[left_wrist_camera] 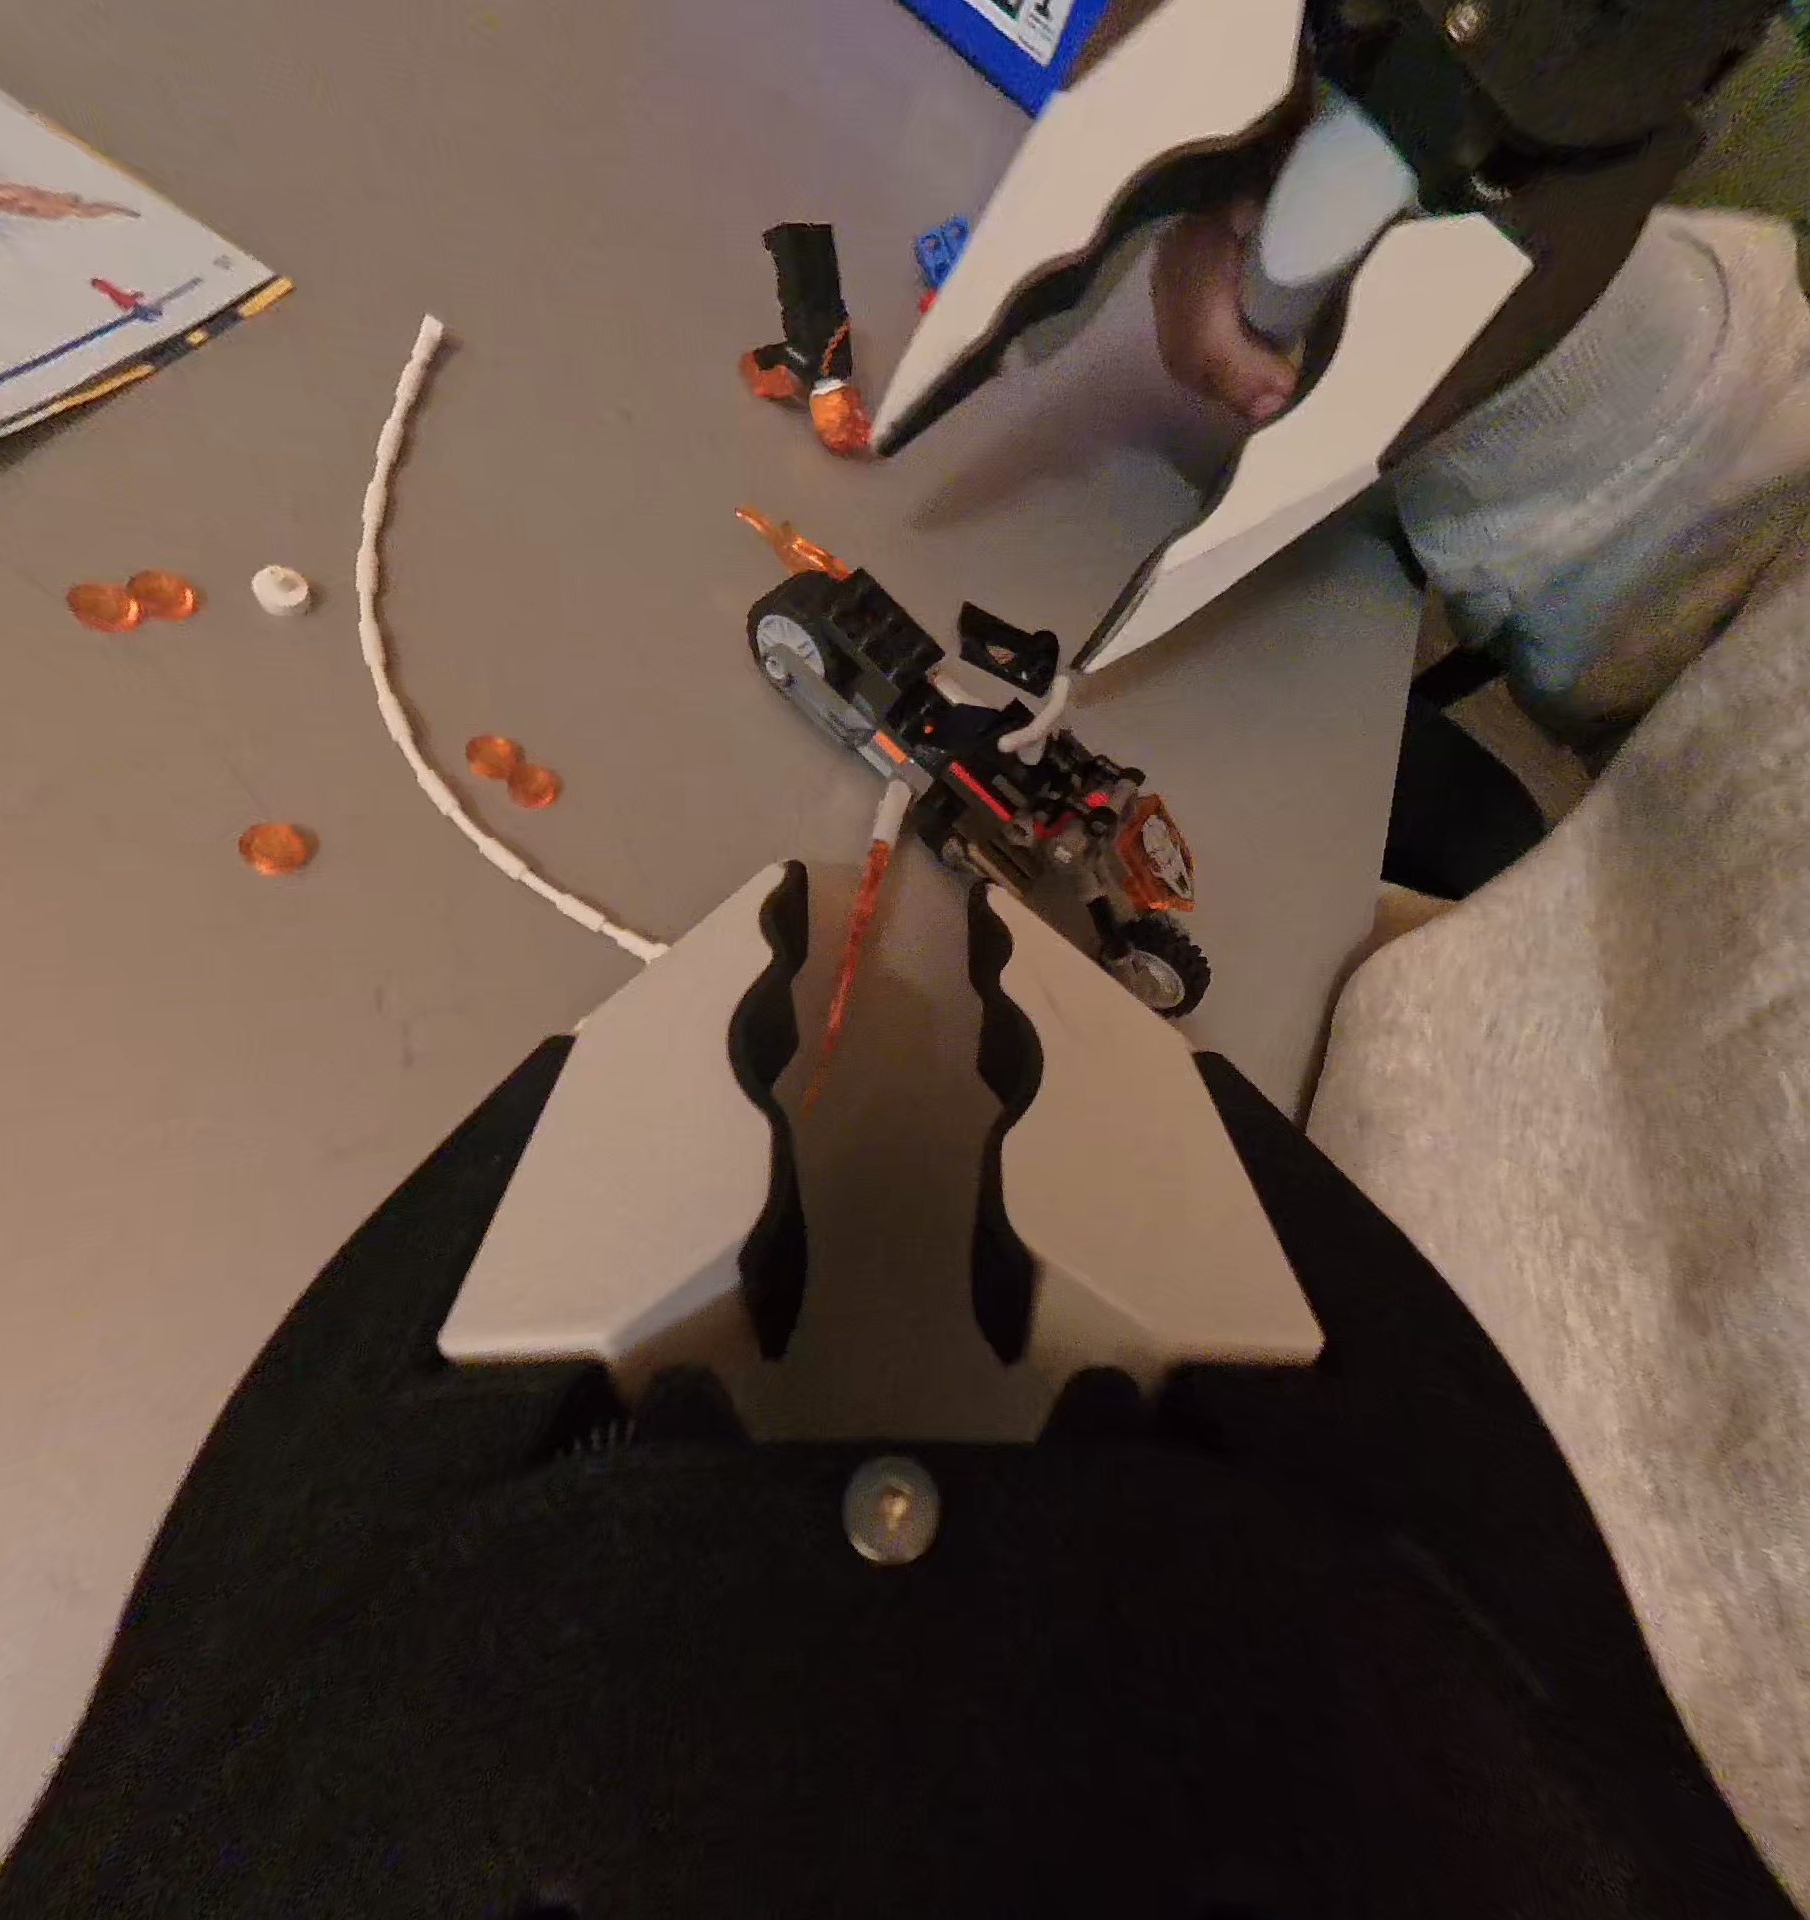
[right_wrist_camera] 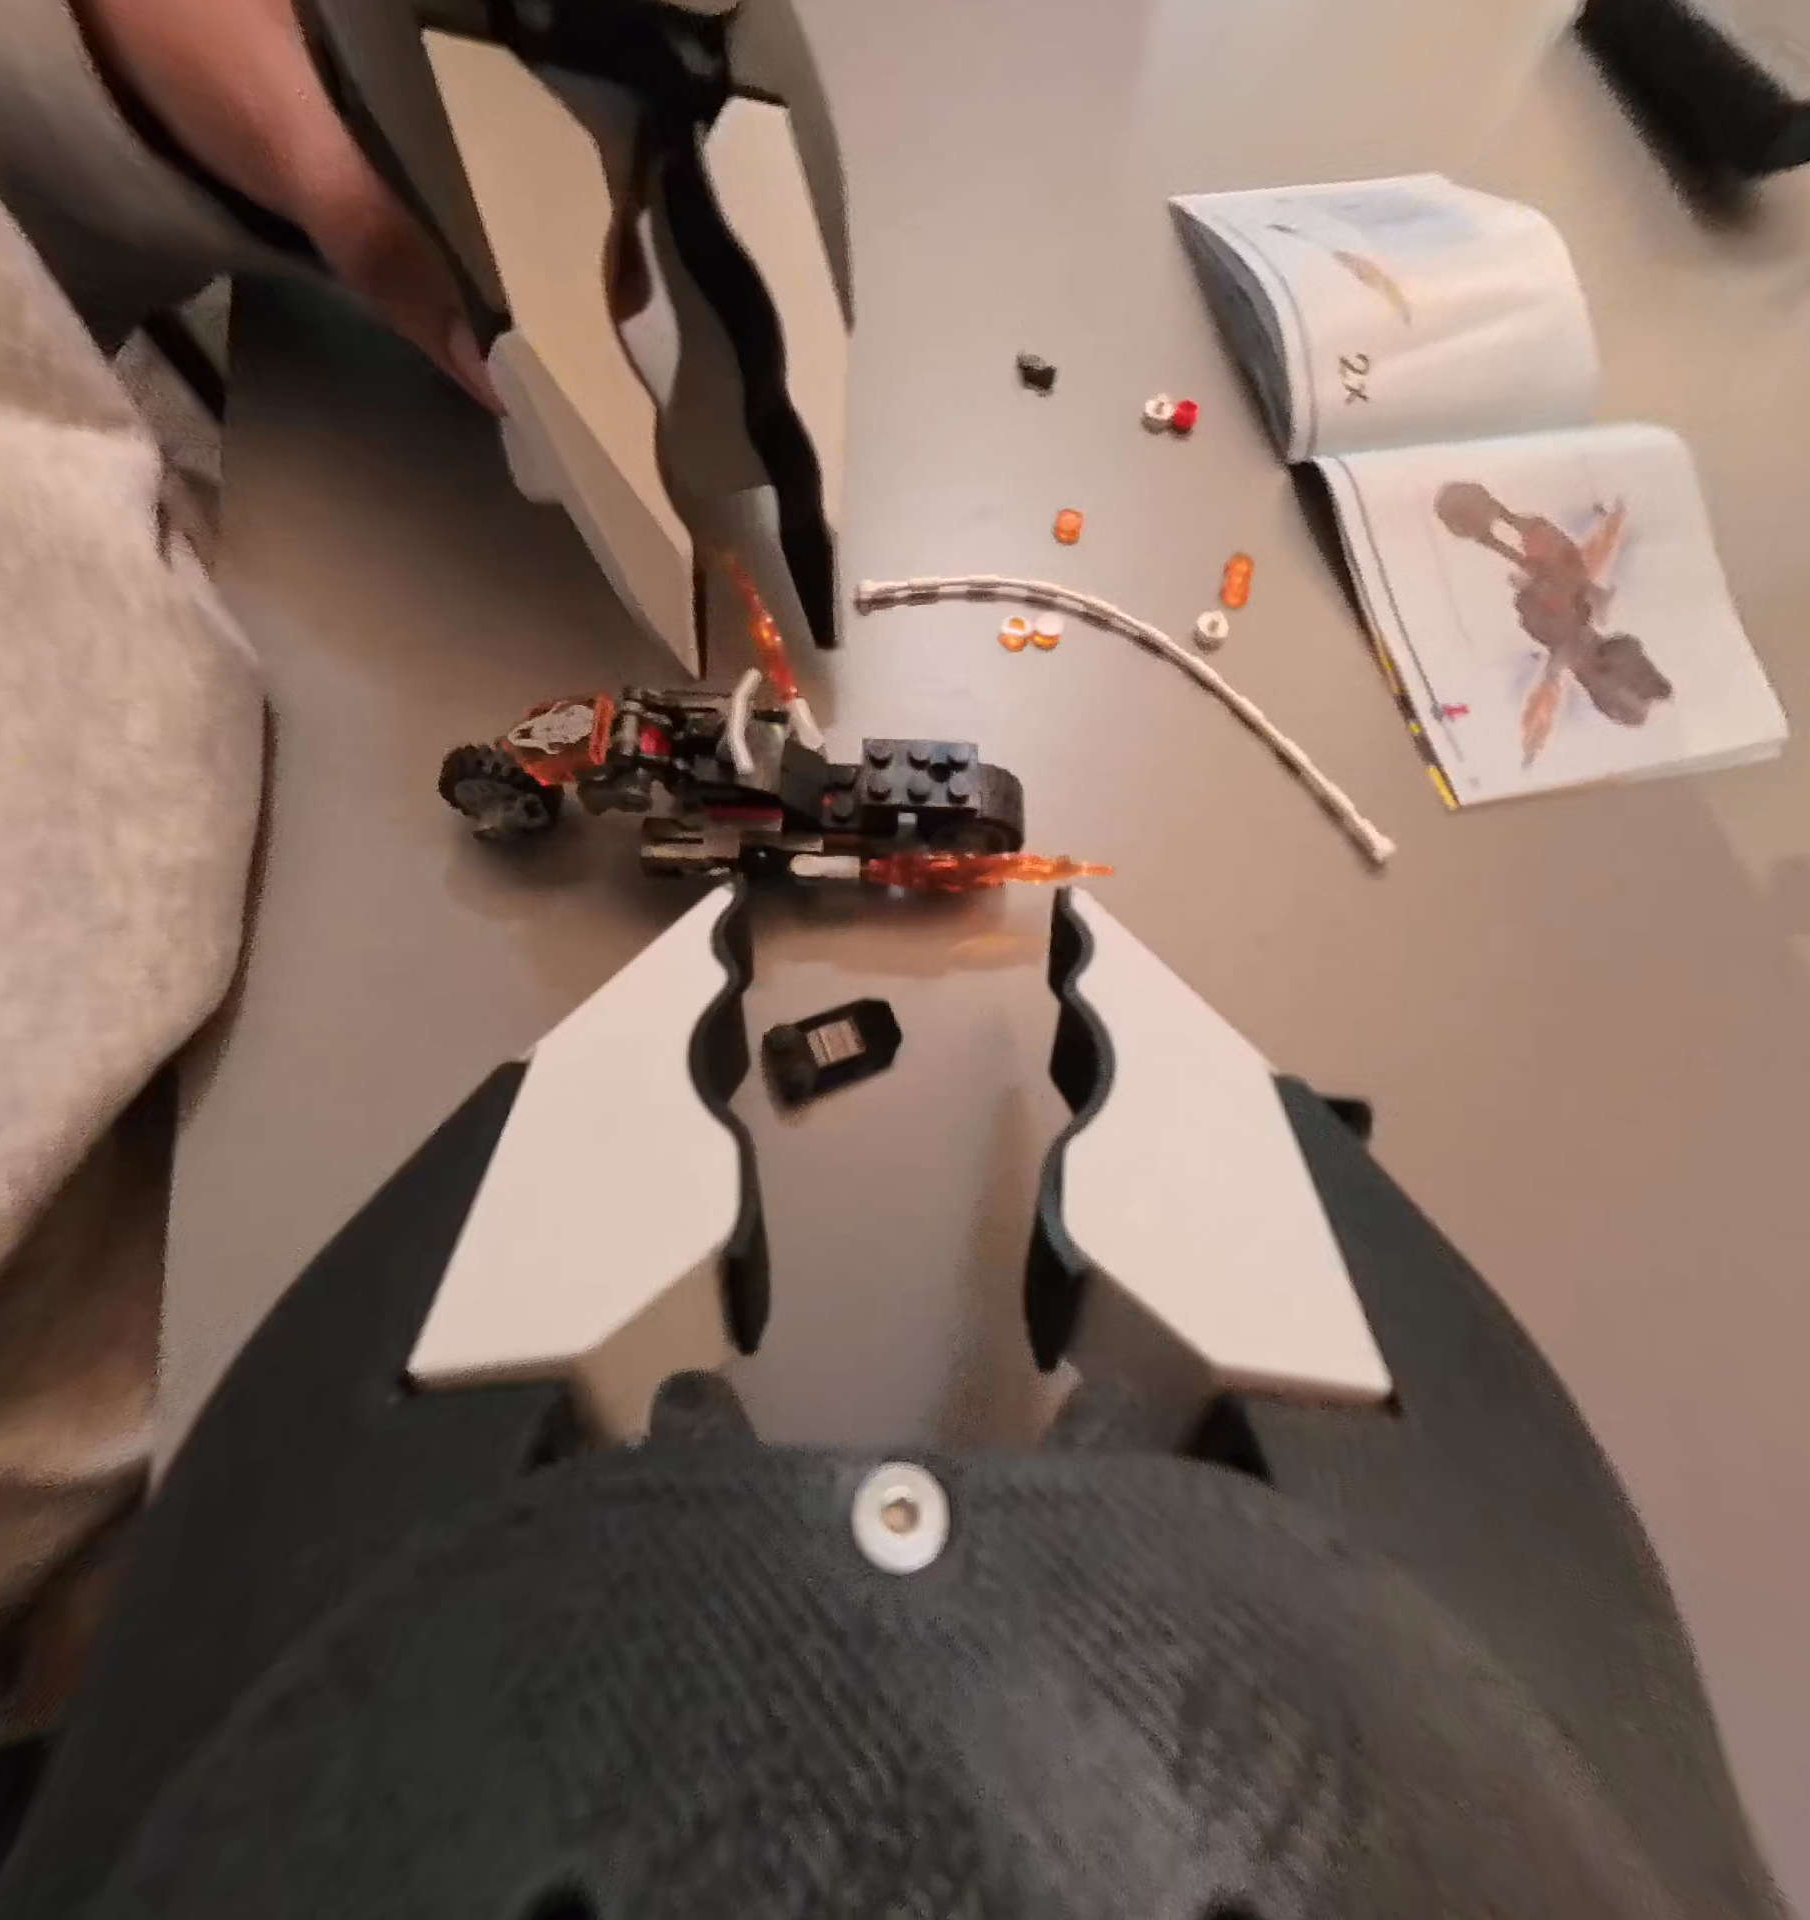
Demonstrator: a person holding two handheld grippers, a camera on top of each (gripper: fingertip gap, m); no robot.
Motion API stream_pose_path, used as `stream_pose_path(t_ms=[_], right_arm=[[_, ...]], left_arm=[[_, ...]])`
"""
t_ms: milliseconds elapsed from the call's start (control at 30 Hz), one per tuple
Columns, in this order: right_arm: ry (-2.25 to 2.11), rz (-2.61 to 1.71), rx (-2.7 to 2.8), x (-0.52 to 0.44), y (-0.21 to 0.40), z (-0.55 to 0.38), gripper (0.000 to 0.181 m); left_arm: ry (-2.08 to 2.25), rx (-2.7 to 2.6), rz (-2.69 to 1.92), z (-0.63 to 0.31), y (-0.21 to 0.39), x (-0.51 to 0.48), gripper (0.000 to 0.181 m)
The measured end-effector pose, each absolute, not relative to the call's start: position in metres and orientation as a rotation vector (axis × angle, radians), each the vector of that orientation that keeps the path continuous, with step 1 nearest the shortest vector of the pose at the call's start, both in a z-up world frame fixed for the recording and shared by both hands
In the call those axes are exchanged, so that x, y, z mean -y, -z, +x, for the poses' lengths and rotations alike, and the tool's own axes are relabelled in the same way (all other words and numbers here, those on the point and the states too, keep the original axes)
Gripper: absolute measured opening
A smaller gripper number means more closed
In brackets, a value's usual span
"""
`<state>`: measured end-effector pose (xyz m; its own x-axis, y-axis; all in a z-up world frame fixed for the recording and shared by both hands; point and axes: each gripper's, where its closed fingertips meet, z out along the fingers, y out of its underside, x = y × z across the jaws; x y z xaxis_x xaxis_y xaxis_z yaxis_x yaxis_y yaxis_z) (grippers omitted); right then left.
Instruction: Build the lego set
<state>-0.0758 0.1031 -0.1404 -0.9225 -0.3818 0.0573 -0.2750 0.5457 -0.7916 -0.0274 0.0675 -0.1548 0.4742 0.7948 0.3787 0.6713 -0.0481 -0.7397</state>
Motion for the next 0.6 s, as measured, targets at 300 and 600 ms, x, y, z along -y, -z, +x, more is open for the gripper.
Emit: stream_pose_path(t_ms=[300, 600], right_arm=[[1.03, -1.227, -2.724, -0.09, 0.162, -0.08, 0.058], [0.915, -1.143, -2.791, -0.093, 0.163, -0.087, 0.013]], left_arm=[[-0.111, 1.251, -1.86, -0.028, 0.167, -0.072, 0.013], [-0.091, 1.271, -1.854, -0.029, 0.169, -0.07, 0.002]])
